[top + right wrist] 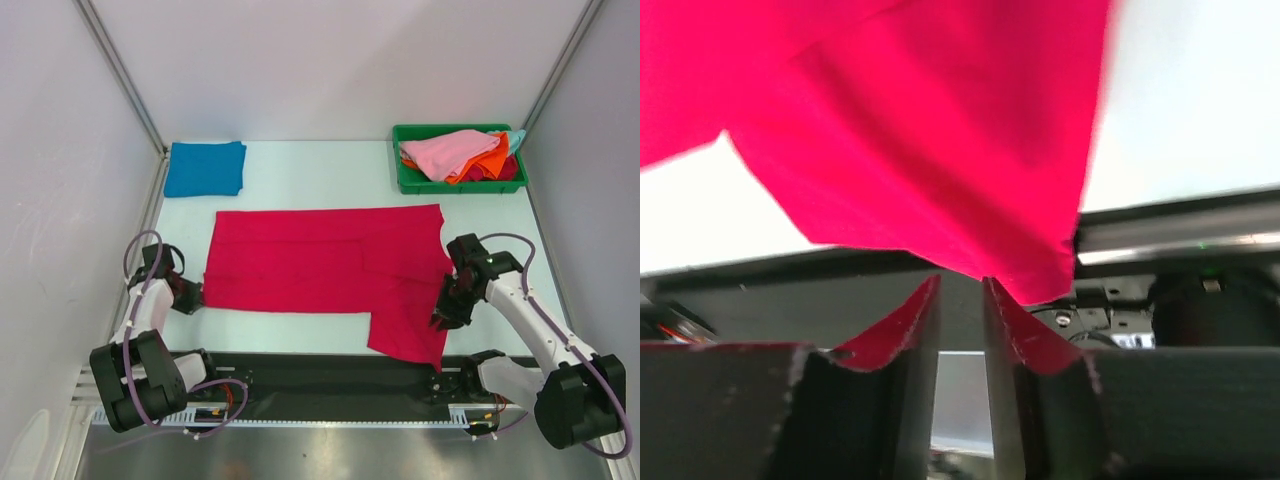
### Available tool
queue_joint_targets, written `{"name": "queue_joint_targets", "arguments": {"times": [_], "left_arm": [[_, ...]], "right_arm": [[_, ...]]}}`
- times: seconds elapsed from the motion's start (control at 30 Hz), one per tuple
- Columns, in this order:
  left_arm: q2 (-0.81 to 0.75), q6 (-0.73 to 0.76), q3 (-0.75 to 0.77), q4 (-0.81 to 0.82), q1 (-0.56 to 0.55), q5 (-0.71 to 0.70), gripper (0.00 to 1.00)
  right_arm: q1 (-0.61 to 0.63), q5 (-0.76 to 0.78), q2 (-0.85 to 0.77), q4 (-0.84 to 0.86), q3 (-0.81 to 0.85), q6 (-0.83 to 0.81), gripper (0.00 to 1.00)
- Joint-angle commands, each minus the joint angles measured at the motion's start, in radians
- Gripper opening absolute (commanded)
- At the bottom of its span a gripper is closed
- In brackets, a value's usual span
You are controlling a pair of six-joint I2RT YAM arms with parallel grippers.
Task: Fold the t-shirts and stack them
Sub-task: Fold the tshirt
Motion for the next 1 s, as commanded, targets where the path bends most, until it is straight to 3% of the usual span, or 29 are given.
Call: {"name": "queue_joint_targets", "arguments": {"times": [0.0, 0.23, 0.4, 0.77, 0.9, 0.97], "left_arm": [[-0.014, 0.016, -0.007, 0.063, 0.014, 0.017, 0.00], [0.021, 0.010, -0.033, 0.094, 0.014, 0.066, 0.00], [0.020, 0.008, -0.024, 0.098, 0.014, 0.091, 0.00], [0.006, 0.005, -0.036, 0.098, 0.015, 0.092, 0.00], [0.000, -0.001, -0.042, 0.097, 0.014, 0.091, 0.00], [0.001, -0.005, -0.042, 0.092, 0.014, 0.089, 0.00]], "right_arm": [[-0.052, 0.085, -0.007, -0.023, -0.012, 0.124, 0.30], [-0.131, 0.240, -0.036, 0.076, -0.131, 0.236, 0.49], [-0.155, 0.263, -0.054, 0.194, -0.194, 0.288, 0.53], [-0.154, 0.263, -0.077, 0.329, -0.313, 0.290, 0.39], [-0.149, 0.285, -0.077, 0.314, -0.311, 0.302, 0.24], [-0.151, 0.289, -0.065, 0.313, -0.306, 0.313, 0.23]]}}
